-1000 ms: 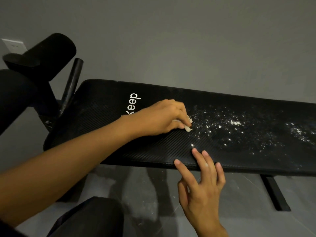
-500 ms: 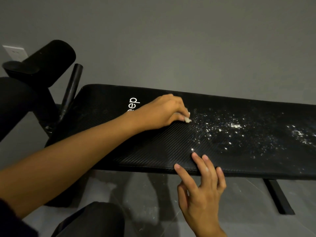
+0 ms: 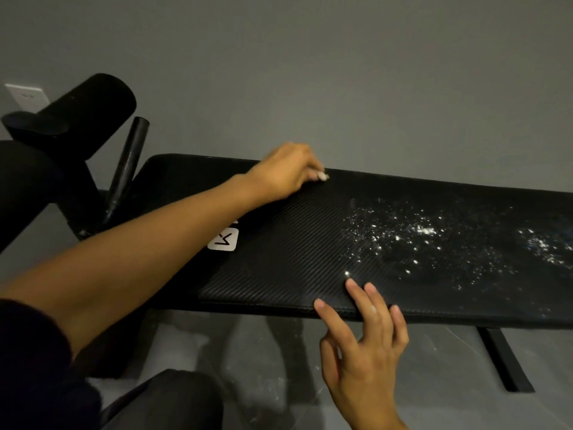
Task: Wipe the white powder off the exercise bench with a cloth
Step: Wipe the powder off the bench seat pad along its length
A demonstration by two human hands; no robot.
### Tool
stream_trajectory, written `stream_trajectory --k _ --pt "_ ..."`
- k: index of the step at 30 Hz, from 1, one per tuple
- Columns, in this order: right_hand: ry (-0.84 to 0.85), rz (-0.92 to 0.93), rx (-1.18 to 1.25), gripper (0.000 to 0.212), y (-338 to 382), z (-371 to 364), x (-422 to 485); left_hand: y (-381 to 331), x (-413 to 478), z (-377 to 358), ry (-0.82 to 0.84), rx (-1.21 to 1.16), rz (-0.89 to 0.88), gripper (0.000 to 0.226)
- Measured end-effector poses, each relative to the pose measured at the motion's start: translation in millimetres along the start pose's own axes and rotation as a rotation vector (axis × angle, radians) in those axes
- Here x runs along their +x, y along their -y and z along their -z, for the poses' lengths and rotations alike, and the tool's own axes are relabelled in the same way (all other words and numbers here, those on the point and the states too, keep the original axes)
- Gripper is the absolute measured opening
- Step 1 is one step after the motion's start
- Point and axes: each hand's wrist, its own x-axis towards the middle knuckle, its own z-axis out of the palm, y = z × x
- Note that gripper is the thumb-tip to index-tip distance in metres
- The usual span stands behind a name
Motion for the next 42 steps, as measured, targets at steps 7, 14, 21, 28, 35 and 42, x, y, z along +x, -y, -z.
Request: stream_trajectory --k 7,14,21,28,35,42 --pt "-0.006 0.0 0.006 0.062 0 -1 0 -8 -7 -5 0.079 -0.054 -0.074 0.023" --pt "0.013 -0.012 0.004 0.06 1 0 0 -11 -2 -7 0.072 -0.112 -0.036 0.025" --pt "0.116 -0.007 -0.019 0.065 -2 11 -1 -41 -52 -15 0.19 -0.182 -0.236 0.026" --pt "0.121 -0.039 -0.051 0.059 -3 25 2 -55 -60 -25 0.06 -0.131 -0.191 0.022" --pt "0.138 -0.062 -0.153 0.062 -7 23 0 -67 -85 -26 0.104 -0.162 -0.292 0.025" --pt "0.131 -0.076 -0.127 0.059 -6 23 -2 -80 -101 -30 0.136 -0.248 -0.388 0.02"
